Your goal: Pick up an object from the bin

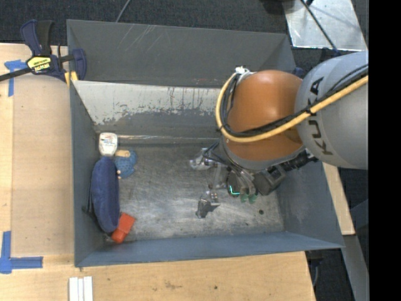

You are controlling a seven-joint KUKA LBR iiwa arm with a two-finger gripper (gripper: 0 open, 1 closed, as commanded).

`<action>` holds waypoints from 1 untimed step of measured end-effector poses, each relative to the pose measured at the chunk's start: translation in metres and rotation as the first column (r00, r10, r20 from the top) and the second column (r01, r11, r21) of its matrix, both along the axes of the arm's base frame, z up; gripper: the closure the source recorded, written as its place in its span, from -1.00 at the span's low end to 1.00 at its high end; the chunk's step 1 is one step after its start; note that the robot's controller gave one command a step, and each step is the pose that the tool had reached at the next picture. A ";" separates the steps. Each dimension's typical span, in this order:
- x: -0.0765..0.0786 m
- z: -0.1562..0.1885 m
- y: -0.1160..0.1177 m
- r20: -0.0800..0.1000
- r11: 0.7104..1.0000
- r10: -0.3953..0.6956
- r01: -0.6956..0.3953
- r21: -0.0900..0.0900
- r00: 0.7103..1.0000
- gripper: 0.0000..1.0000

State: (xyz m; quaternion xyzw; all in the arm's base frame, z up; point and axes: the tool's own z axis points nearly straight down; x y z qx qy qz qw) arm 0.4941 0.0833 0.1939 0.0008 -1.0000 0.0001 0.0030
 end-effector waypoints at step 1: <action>0.101 -0.063 -0.047 0.010 0.936 0.351 -0.351 -0.001 0.936 -1.00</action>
Offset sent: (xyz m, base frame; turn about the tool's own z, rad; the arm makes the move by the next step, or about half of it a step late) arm 0.0998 -0.0458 -0.0628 -0.3605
